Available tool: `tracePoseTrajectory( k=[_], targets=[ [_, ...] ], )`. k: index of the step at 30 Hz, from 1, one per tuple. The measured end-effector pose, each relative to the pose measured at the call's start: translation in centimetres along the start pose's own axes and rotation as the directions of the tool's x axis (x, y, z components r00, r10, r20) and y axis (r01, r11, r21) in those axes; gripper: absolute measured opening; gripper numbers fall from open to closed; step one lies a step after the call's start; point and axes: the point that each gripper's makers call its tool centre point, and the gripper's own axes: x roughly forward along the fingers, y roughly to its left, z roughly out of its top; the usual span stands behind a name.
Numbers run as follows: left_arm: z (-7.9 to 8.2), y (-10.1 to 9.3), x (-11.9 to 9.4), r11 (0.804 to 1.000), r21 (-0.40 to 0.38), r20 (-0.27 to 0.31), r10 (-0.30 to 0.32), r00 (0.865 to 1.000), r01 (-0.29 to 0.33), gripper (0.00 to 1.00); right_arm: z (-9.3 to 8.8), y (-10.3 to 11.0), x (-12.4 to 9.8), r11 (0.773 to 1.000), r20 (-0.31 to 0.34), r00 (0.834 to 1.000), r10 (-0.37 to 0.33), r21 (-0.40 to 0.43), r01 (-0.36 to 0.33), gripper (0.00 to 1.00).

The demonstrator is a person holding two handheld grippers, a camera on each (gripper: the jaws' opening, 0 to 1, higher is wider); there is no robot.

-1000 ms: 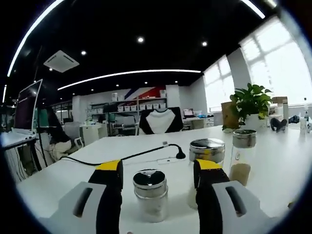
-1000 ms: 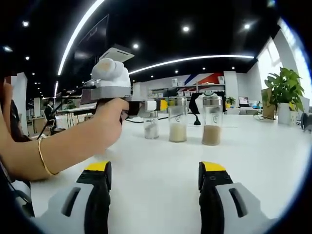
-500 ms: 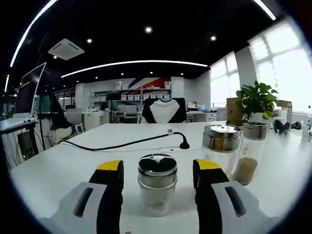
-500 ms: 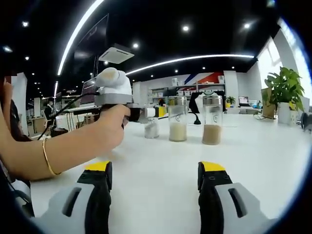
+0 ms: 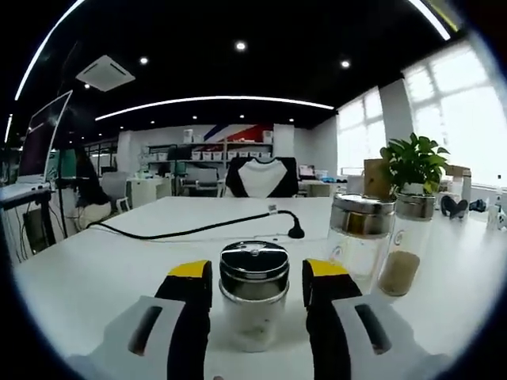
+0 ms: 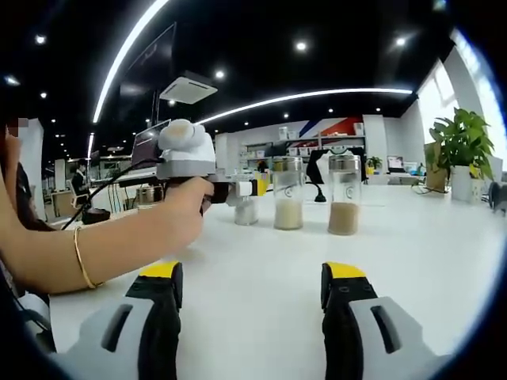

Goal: Rotate the seasoning bottle until the label or dispensing opening points toward the visible target arrow and the bottle remains upright within the marked orientation range

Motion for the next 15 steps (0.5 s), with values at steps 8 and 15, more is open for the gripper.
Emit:
tracePoseTrajectory(
  k=[8,15],
  targets=[
    [-0.18,0.10,0.15,0.999,0.038,0.000,-0.006,1.000,0.006,0.37,0.02,-0.04,0.00,1.000,0.002,1.000,-0.002,0.002,0.002,0.71],
    [-0.17,-0.02,0.33,0.999,0.042,-0.002,-0.022,1.000,0.022,0.36,-0.03,-0.02,0.02,1.000,-0.001,1.000,-0.002,0.000,0.002,0.71]
  ],
)
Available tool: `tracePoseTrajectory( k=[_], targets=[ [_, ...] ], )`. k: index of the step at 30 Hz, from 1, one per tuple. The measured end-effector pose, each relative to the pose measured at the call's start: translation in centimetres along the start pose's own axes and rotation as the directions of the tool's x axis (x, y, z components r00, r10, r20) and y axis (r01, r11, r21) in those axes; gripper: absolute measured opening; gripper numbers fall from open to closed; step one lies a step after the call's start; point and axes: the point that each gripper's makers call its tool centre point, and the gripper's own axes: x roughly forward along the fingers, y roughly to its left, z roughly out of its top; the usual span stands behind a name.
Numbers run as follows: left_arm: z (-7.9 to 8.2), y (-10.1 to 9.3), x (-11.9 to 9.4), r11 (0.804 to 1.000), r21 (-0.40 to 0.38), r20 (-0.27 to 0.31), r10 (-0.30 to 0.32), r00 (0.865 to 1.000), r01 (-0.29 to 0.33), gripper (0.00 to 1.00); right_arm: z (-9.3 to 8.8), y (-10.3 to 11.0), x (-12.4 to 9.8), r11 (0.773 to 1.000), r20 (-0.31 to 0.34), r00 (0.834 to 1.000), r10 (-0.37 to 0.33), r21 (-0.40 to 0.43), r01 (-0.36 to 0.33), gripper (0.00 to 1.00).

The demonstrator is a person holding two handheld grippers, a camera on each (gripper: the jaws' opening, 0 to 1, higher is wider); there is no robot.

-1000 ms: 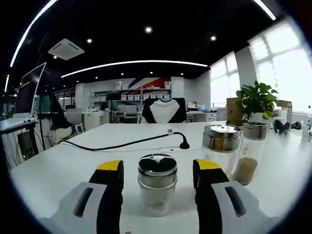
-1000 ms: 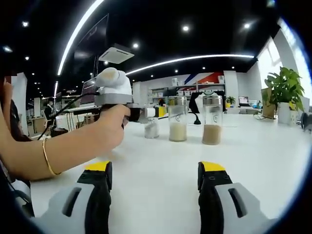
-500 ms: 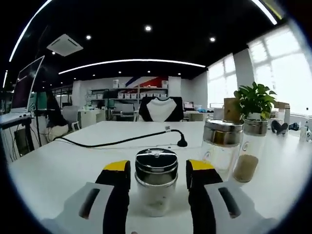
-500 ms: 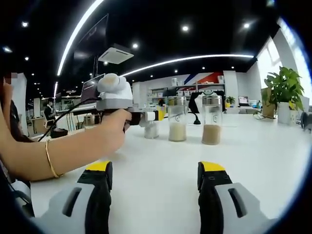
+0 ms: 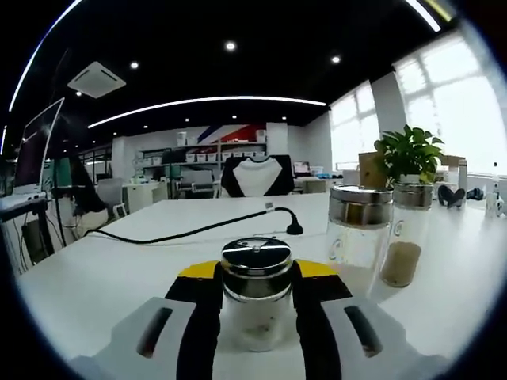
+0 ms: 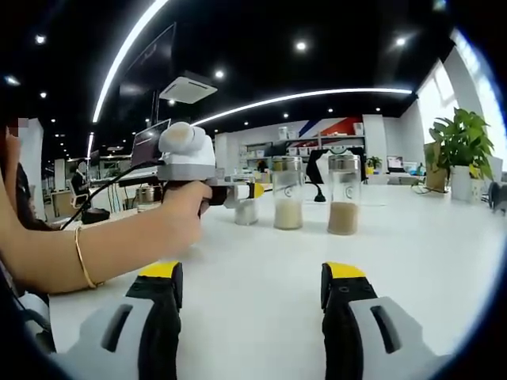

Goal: Rotate the seasoning bottle until the label or dispensing opening points toward the visible target arrow and the bottle remains upright within the marked orientation range

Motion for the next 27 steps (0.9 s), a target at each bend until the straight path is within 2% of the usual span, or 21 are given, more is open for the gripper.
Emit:
tracePoseTrajectory(
  k=[2,6,8,13,20,22,23,27],
  targets=[
    [0.1,-0.4,0.1,0.999,-0.013,0.001,-0.035,0.999,0.035,0.36,0.0,0.0,0.0,1.000,0.001,1.000,-0.001,0.001,0.001,0.71],
    [0.2,-0.5,0.1,0.999,0.002,0.005,-0.039,0.999,0.039,0.36,0.0,0.0,0.0,1.000,0.000,1.000,0.001,0.000,-0.001,0.71],
    [0.9,-0.4,-0.1,0.999,-0.004,0.039,-0.036,0.999,0.036,0.36,0.0,0.0,0.0,1.000,0.000,1.000,-0.001,0.002,0.001,0.71],
    [2.5,-0.3,-0.7,0.999,0.019,0.077,-0.038,0.996,0.037,0.36,0.0,0.0,0.0,1.000,-0.001,1.000,0.000,0.001,0.000,0.71],
    [4.0,-0.8,-1.5,0.998,0.009,0.109,-0.057,0.992,0.056,0.36,-0.1,0.0,0.0,1.000,-0.005,1.000,0.000,-0.003,0.000,0.71],
    [4.8,-1.0,-1.8,0.998,0.011,0.133,-0.070,0.989,0.069,0.36,0.0,0.0,0.0,1.000,-0.004,1.000,-0.002,-0.002,0.002,0.71],
    [5.6,-1.2,-2.0,0.997,-0.003,0.164,-0.077,0.983,0.079,0.36,-0.1,0.0,0.0,1.000,-0.006,1.000,-0.002,-0.003,0.002,0.71],
    [6.8,-1.6,-2.7,0.996,0.018,0.189,-0.090,0.978,0.089,0.36,-0.2,0.0,0.1,1.000,-0.013,1.000,-0.001,-0.011,0.001,0.71]
  ],
)
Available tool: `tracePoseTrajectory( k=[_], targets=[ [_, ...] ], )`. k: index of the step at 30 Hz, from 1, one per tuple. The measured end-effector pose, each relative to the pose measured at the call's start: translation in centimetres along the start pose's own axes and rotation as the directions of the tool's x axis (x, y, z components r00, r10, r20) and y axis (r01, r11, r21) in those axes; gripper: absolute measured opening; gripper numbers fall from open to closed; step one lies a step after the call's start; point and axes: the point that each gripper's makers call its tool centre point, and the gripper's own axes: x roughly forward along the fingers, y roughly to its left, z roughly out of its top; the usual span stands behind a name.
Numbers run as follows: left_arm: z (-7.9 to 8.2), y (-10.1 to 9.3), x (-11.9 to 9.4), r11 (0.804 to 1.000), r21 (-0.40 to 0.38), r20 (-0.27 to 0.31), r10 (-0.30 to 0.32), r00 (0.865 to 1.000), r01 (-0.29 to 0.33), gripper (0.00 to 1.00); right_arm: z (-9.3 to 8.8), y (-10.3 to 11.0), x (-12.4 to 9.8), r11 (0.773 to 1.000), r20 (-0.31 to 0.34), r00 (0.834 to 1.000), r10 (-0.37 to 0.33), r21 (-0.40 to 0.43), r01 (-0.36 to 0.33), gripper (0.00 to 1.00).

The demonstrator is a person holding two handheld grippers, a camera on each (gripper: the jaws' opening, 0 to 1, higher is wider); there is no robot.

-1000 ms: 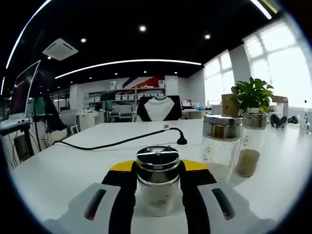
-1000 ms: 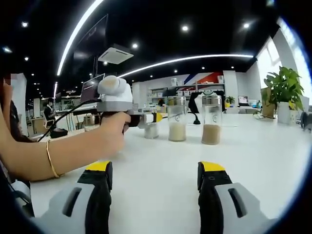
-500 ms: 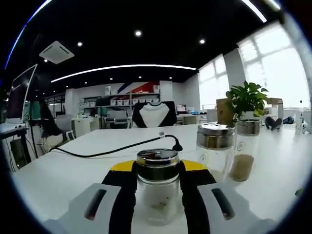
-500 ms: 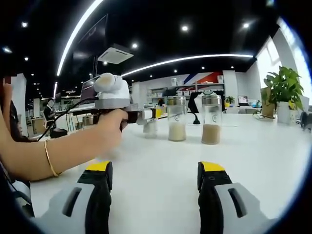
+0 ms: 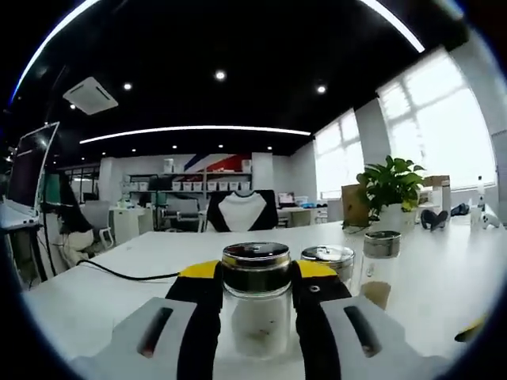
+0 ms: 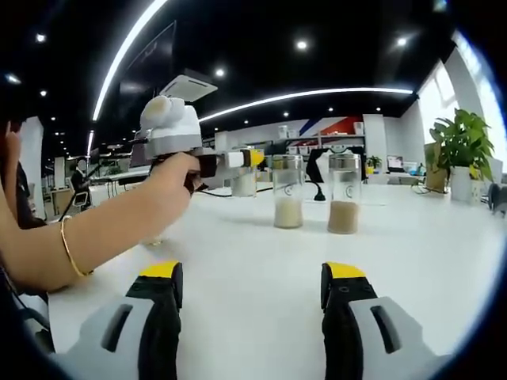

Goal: Rotate the seasoning bottle until the label or dispensing opening points toward the visible target arrow and the bottle remains upright within the marked orientation range

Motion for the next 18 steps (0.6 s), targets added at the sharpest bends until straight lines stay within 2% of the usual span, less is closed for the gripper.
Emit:
tracePoseTrajectory(
  k=[7,18],
  targets=[
    [1.6,-0.6,-0.6,0.999,0.019,0.027,-0.033,0.999,0.033,0.36,0.2,-0.1,0.1,1.000,0.009,1.000,-0.002,0.007,0.002,0.71],
    [2.5,-1.9,-1.8,0.997,0.034,0.053,-0.075,0.996,0.073,0.36,0.2,-0.4,0.1,1.000,0.009,1.000,-0.016,0.013,0.015,0.71]
  ],
)
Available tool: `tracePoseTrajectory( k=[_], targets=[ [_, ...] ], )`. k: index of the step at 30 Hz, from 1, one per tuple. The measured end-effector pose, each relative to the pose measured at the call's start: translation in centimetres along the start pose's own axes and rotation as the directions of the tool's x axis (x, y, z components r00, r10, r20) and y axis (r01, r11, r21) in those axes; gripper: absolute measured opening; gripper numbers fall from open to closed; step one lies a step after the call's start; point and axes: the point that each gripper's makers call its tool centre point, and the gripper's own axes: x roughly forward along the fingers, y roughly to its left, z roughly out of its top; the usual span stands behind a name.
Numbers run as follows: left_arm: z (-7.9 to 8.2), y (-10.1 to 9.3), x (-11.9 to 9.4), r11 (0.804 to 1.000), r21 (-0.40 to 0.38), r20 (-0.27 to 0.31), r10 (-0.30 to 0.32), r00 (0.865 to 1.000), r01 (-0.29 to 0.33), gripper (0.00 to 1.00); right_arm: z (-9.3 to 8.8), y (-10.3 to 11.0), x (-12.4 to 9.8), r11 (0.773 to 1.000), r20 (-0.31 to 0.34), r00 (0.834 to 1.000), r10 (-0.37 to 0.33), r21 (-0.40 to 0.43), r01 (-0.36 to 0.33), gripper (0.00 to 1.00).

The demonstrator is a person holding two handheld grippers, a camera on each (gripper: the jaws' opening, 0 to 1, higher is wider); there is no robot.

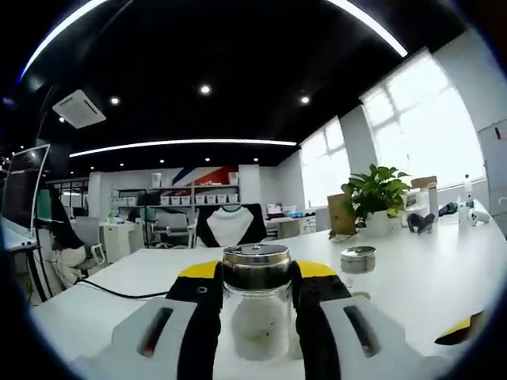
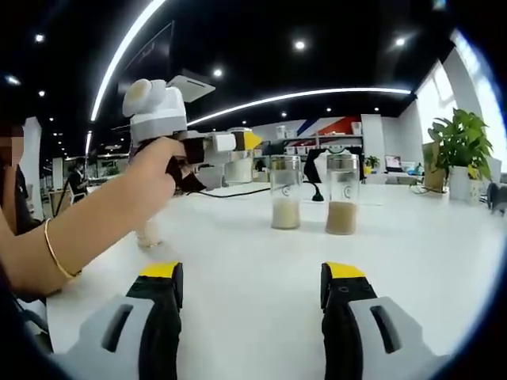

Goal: Rotate the seasoning bottle until the label or dispensing opening points toward the visible target arrow and the bottle remains upright within the marked orientation range

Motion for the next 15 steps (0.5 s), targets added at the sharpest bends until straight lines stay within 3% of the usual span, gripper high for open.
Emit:
tracePoseTrajectory(
  k=[5,15],
  targets=[
    [0.7,-0.9,-0.7,0.999,-0.020,0.014,-0.026,1.000,0.027,0.36,-0.1,0.3,0.0,1.000,-0.008,1.000,0.011,-0.012,-0.011,0.71],
    [-0.2,-3.2,-1.7,0.994,-0.011,-0.022,-0.109,0.994,0.109,0.36,-0.1,0.4,0.0,1.000,-0.005,1.000,0.017,-0.013,-0.017,0.71]
  ],
)
